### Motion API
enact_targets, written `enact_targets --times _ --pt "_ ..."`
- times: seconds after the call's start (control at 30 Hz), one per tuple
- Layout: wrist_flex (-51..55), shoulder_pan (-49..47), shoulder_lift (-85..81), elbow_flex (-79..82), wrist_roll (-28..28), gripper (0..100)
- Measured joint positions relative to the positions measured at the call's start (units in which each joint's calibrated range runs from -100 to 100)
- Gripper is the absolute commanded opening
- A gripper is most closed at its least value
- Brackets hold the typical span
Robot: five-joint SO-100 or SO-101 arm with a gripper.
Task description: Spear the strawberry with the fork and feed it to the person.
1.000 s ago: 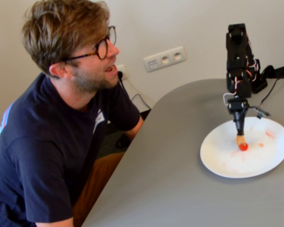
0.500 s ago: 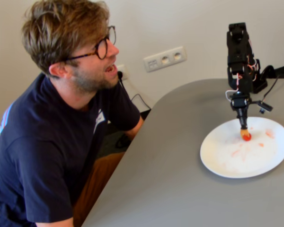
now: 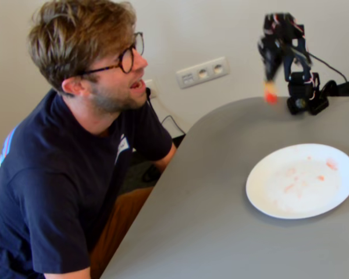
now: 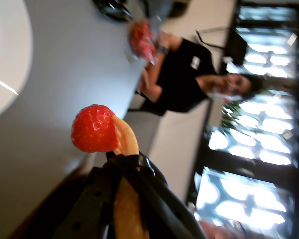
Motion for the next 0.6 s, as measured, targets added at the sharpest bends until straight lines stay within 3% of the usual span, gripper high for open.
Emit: enact_targets --times 0.27,0.6 --pt "-24.97 18.28 -7.42 14.40 1.51 1" --pt "-58.34 24.49 -4.55 32.61 1.51 1"
